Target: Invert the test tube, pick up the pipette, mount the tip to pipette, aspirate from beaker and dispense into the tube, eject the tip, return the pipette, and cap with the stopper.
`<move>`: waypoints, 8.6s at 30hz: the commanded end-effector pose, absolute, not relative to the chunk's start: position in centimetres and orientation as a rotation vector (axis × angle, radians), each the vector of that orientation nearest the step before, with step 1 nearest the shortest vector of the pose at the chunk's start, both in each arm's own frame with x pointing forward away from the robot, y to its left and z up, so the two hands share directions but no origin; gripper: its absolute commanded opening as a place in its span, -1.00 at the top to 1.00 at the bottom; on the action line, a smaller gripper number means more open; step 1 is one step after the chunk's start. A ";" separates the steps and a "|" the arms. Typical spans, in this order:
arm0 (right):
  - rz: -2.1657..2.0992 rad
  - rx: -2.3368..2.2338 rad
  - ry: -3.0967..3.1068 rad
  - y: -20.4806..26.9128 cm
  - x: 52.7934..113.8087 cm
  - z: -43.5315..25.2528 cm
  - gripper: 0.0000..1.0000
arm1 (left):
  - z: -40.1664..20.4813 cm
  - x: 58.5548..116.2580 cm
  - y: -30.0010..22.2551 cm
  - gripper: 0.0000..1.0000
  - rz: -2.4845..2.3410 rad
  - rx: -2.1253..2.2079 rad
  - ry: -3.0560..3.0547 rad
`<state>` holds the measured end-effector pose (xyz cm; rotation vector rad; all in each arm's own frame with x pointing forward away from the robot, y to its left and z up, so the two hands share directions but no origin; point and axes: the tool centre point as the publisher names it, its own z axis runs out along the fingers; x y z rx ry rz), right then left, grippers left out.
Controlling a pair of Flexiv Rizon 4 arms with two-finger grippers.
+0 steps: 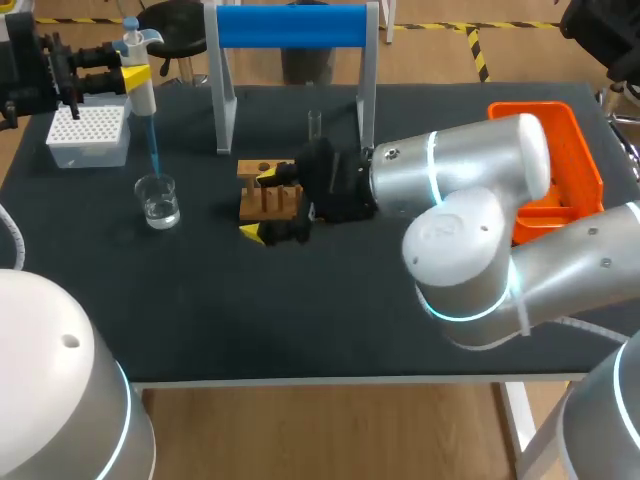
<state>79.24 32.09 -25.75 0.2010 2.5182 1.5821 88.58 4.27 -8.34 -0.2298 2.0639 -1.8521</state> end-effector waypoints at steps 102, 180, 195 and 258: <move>1.513 0.348 2.491 36.0 81.3 -31.1 -1.00 | -13.3 91.2 7.1 1.00 -1.892 -0.322 2.000; 1.513 0.348 2.491 36.0 81.3 -31.1 -1.00 | -19.5 93.5 8.1 1.00 -1.909 -0.385 2.005; 1.513 0.348 2.491 36.0 81.3 -31.1 -1.00 | -19.3 93.2 8.2 1.00 -1.903 -0.380 1.996; 2.018 -0.330 2.471 42.0 84.7 -10.8 1.00 | -19.3 93.2 8.2 1.00 -1.903 -0.380 1.996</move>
